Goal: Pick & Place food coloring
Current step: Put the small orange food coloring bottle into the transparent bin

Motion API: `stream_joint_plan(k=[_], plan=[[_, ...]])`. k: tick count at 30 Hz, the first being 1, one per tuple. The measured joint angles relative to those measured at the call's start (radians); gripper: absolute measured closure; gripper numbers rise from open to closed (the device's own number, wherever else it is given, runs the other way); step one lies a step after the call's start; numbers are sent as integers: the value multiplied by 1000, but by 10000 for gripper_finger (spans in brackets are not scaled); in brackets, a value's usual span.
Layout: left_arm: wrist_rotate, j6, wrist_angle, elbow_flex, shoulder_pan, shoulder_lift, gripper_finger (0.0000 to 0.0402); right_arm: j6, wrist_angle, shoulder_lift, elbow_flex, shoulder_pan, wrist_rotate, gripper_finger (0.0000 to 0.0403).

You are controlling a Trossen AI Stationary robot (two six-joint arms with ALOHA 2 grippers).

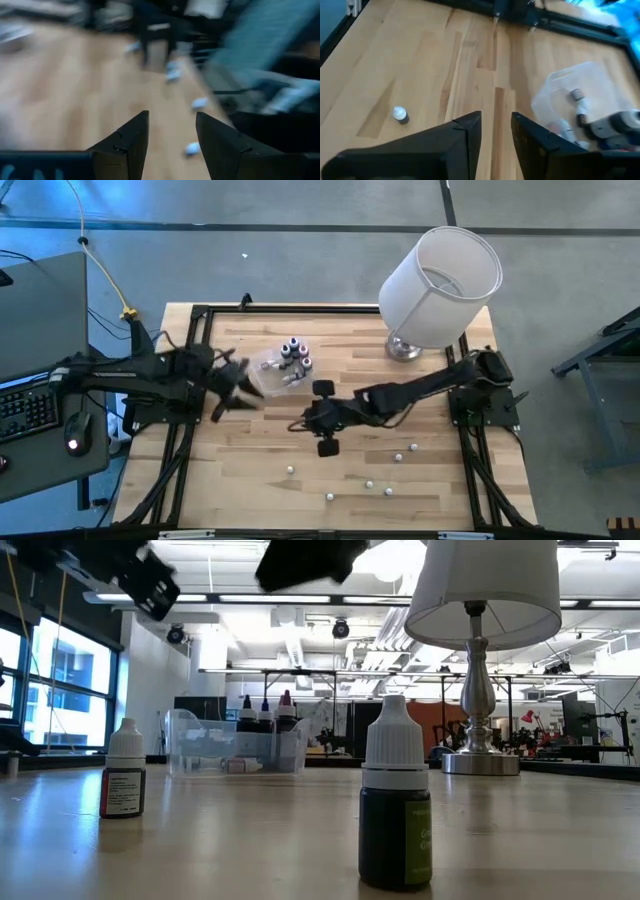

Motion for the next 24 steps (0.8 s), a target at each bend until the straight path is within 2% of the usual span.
stream_joint_plan(k=[3,7,10,14,18,24], plan=[[19,-5,223,-108,-99,14,239,15,-63,-35,0,30,79,304],[-72,-81,417,-221,-218,66,239,18,-117,-50,0,45,121,304],[-126,-131,559,-246,-303,119,239,23,-134,-50,0,44,122,304],[-209,-134,587,-251,-390,190,239,73,-145,-50,0,42,124,304],[-355,-128,593,-251,-442,281,239,115,-142,-50,0,43,111,304],[-352,20,827,-250,-504,499,239,162,-140,-50,0,43,48,304]])
